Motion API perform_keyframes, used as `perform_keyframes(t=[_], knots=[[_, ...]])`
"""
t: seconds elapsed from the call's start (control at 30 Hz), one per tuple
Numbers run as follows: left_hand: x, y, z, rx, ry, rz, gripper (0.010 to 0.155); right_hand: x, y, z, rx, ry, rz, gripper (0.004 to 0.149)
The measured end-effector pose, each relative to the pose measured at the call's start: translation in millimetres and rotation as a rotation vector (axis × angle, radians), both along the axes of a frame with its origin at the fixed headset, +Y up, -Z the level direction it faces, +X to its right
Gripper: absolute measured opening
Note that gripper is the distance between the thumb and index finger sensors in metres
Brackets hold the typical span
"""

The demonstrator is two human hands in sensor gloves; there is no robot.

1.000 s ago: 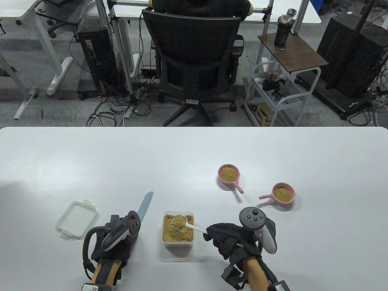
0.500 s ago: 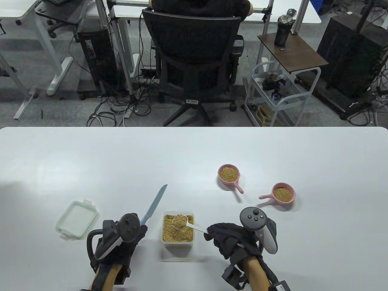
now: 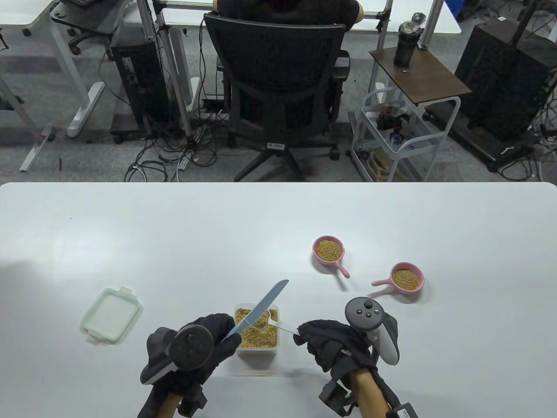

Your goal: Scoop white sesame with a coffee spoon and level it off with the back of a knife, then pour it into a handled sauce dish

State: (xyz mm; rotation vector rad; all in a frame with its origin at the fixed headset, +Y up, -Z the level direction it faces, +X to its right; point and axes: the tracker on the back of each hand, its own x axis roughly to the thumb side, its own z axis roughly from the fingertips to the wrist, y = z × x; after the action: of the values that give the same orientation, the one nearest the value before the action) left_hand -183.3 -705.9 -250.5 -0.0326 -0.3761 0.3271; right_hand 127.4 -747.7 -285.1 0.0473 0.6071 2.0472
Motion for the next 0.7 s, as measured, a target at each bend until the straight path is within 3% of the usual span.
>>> perform_keyframes(t=[0.17, 0.7], knots=[[5.7, -6.5, -1.7, -0.055, -0.036, -0.01, 0.049, 0.2, 0.0, -0.2, 0.001, 0.0, 0.0, 0.041], [1.3, -15.3, -8.4, -0.1, 0.007, -0.049, 0.048, 0.1, 0.8, 0.3, 0.002, 0.008, -0.001, 0.041]])
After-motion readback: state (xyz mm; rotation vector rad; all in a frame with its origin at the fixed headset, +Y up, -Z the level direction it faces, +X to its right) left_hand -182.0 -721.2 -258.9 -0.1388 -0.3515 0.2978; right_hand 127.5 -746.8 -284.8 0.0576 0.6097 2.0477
